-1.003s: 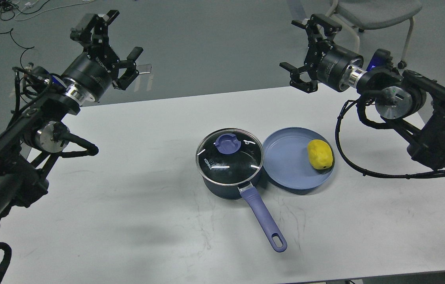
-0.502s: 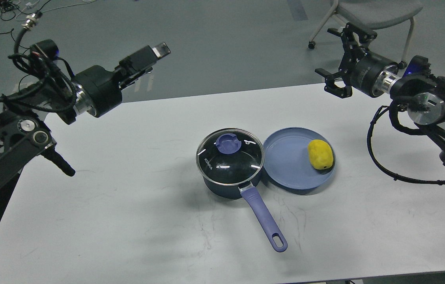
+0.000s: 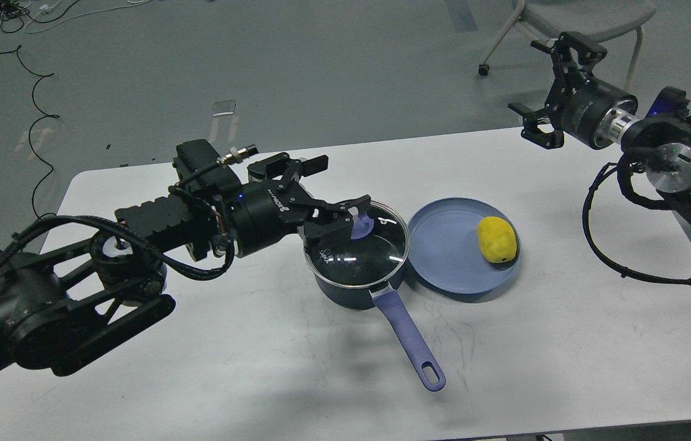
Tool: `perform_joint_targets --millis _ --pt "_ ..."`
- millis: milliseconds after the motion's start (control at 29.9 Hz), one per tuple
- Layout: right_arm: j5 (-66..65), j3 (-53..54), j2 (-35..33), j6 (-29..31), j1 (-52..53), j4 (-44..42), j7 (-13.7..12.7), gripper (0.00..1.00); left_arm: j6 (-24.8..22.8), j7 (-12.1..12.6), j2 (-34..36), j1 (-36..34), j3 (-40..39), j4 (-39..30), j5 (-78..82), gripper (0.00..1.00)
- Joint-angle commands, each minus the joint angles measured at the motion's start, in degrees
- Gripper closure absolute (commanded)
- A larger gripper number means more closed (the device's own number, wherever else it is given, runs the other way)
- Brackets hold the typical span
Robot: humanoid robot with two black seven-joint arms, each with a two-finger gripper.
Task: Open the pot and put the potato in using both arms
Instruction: 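Reach the left gripper toward the purple knob of the pot lid, then close the left gripper on the purple lid knob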
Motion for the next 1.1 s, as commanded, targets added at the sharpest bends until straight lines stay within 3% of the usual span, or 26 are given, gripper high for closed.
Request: perform_joint_targets --millis 0,67,134,201,635,1070 --pt "0.0 0.0 0.0 0.0 0.0 0.0 0.0 0.0 0.1 -0.1 -2.0 -0.3 0.8 3.7 4.3 0.03" --pt "0.0 0.0 0.1 -0.1 -0.1 -0.1 0.0 0.0 0.2 -1.2 -3.2 -0.5 0.8 6.1 5.5 0.03" --pt "0.0 0.0 0.1 -0.1 -0.1 -0.1 0.0 0.0 0.2 -4.6 -4.5 -0.7 2.2 7.8 7.0 0.03" --pt "0.0 0.0 0.1 -0.1 0.0 -0.1 0.0 0.0 0.5 -5.9 -4.9 -0.9 3.7 9.1 9.0 0.03" --pt "-0.1 0.1 0.1 -0.2 -0.1 -0.2 0.0 0.0 3.0 -8.2 -9.1 -1.6 4.7 17.4 10.6 0.03" --pt "-0.1 0.0 0.1 -0.2 -0.1 -0.2 0.0 0.0 5.1 -8.8 -12.3 -1.8 7.5 23.8 10.2 0.03"
